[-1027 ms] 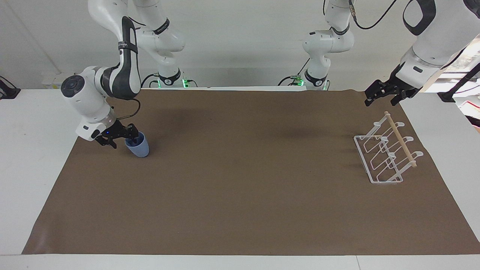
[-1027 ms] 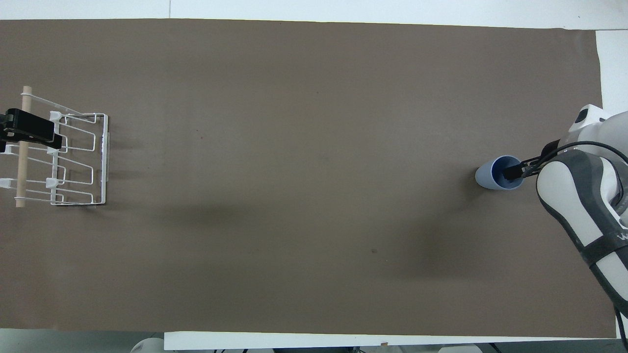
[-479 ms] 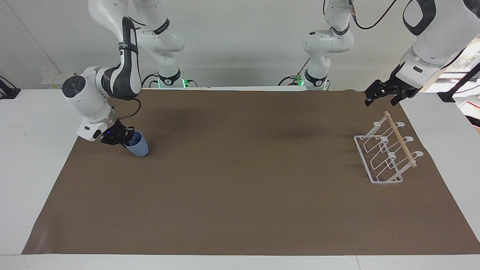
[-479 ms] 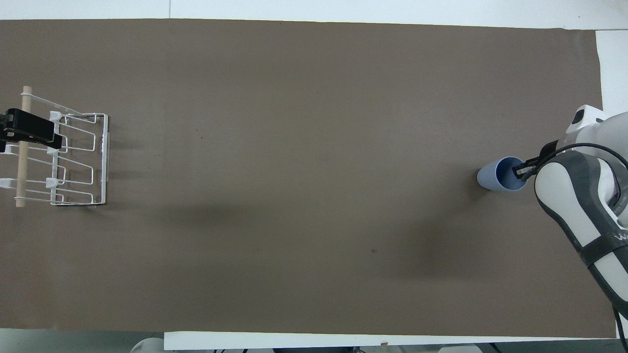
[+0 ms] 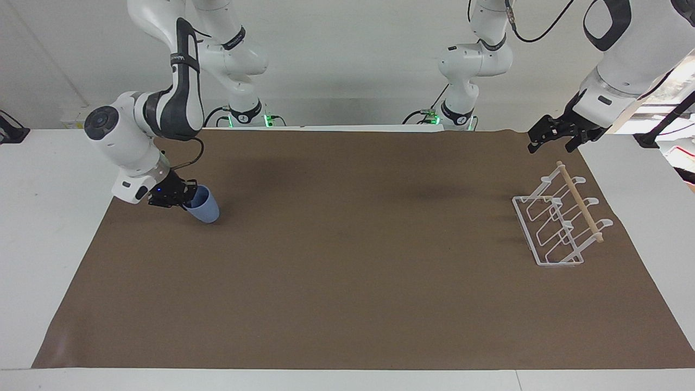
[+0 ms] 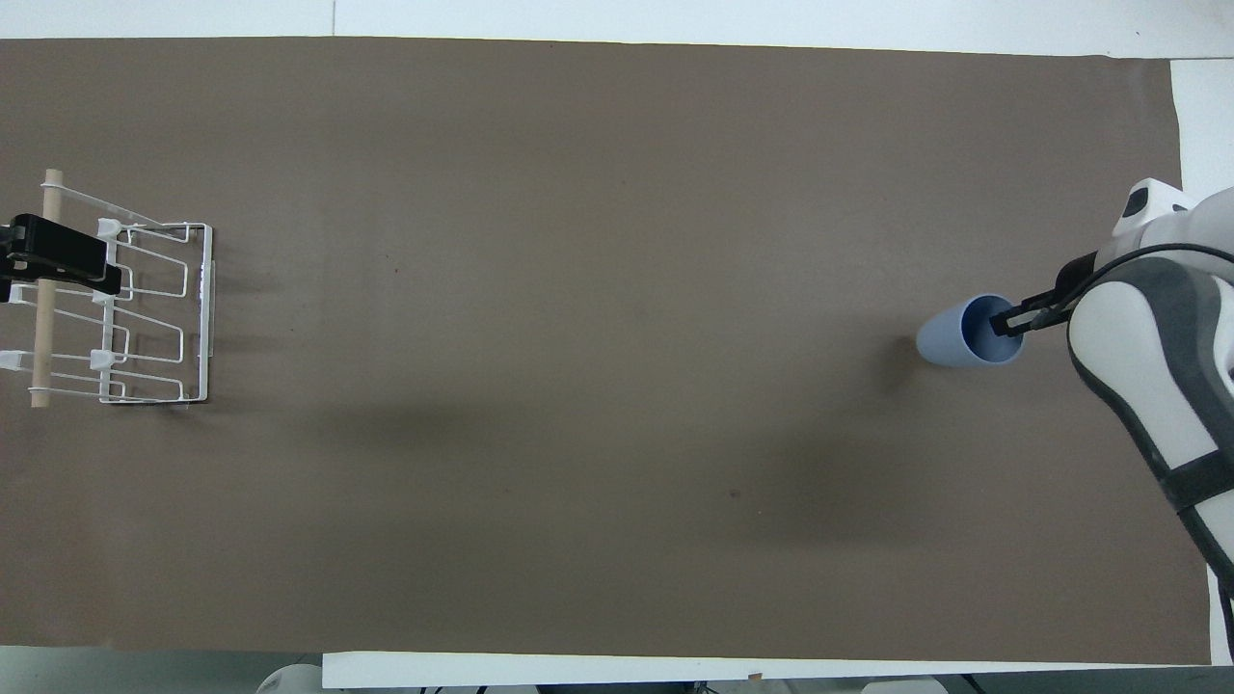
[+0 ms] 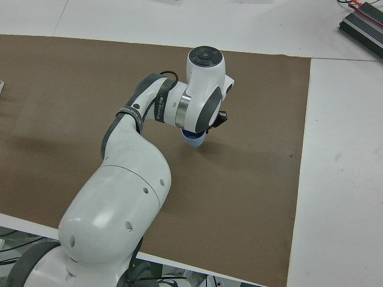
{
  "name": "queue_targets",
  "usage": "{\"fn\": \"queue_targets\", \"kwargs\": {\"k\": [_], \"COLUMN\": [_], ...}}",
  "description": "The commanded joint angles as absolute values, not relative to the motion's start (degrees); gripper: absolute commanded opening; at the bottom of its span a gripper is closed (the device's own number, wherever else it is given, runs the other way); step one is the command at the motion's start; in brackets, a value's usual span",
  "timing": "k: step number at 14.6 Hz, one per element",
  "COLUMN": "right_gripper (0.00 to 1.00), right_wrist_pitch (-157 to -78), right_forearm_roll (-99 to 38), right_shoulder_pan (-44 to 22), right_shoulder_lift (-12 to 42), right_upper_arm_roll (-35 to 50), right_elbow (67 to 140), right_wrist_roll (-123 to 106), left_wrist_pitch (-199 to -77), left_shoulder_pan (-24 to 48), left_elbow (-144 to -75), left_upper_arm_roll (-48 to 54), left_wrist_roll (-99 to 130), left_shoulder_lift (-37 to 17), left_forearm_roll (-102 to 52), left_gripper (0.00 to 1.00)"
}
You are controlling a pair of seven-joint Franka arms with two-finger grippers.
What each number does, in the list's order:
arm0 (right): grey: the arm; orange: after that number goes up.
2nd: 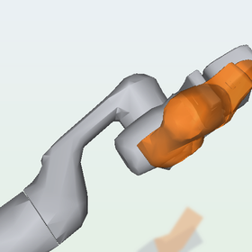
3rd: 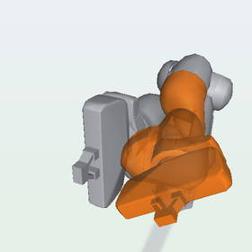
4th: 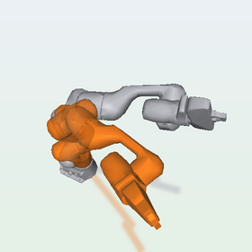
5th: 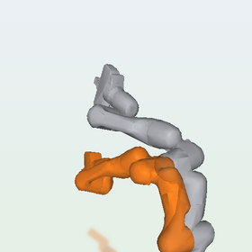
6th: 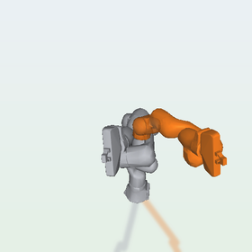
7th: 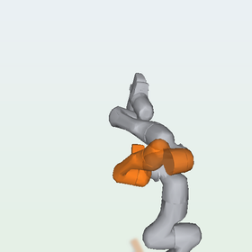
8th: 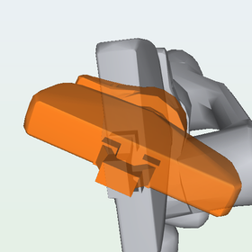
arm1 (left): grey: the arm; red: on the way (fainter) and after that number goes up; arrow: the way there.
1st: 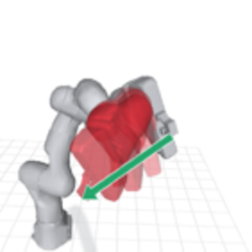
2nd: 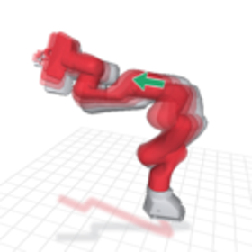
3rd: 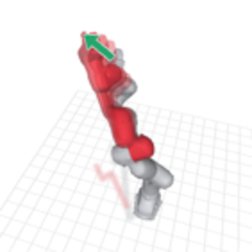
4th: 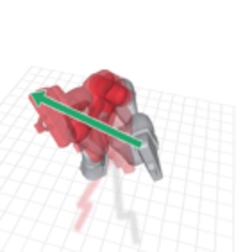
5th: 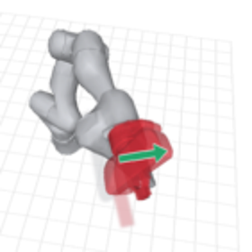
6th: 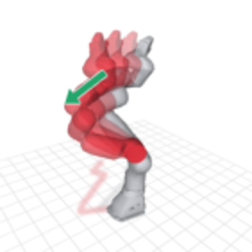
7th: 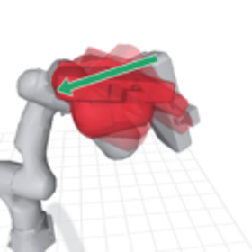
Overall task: Hang cup on cup holder
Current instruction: 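Lift the cup with the right gripper while the left gripper approaches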
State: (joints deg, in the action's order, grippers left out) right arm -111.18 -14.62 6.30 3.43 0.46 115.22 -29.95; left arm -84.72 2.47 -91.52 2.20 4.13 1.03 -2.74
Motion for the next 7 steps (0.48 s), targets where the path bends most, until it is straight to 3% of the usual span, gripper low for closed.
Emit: {"fn": "queue_targets", "kwargs": {"k": [1, 7], "right_gripper": [0.0, 0.0], "right_wrist_pitch": [-106.27, -108.97], "right_forearm_roll": [-31.38, -59.56], "right_shoulder_pan": [4.05, -8.5], "right_shoulder_lift": [3.78, 3.6], "right_upper_arm_roll": [0.88, 0.97], "right_elbow": [111.19, 111.18], "right_wrist_roll": [-30.85, -14.71], "left_wrist_pitch": [-85.95, -87.36], "left_shoulder_pan": [3.24, 5.96], "left_elbow": [-93.16, -92.38], "left_upper_arm_roll": [3.07, 3.69], "left_wrist_roll": [14.53, 52.23], "left_shoulder_lift": [2.64, 2.37], "left_forearm_roll": [-2.37, -14.67], "left_gripper": [1.0, 1.0]}}
